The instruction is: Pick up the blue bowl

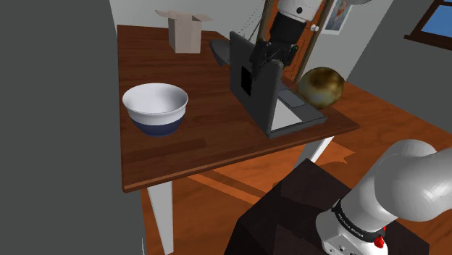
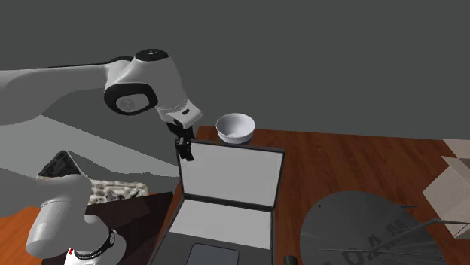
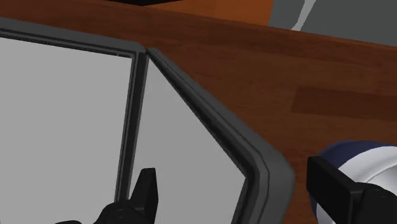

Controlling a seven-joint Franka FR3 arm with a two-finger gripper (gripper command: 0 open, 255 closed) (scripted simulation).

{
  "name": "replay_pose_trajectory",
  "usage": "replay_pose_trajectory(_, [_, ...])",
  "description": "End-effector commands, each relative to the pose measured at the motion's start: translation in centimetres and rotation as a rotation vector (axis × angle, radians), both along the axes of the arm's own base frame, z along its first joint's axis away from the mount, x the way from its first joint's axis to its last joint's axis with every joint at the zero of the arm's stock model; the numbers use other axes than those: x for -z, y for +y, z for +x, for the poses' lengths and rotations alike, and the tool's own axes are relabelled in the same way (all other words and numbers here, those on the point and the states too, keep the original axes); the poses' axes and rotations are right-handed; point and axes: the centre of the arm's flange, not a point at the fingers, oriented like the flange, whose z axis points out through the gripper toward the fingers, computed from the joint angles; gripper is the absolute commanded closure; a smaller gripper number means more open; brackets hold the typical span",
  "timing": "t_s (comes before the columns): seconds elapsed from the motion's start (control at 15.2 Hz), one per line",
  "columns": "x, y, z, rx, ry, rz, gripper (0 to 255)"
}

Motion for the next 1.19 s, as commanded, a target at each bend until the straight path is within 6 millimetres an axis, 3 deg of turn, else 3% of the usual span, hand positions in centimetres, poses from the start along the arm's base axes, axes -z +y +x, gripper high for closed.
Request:
replay_pose_trajectory(0.0, [1.4,1.2,2.2,0.012,0.014,0.012,0])
replay_pose_trajectory(1.12, [9.1,13.0,19.0,0.065,0.053,0.124,0])
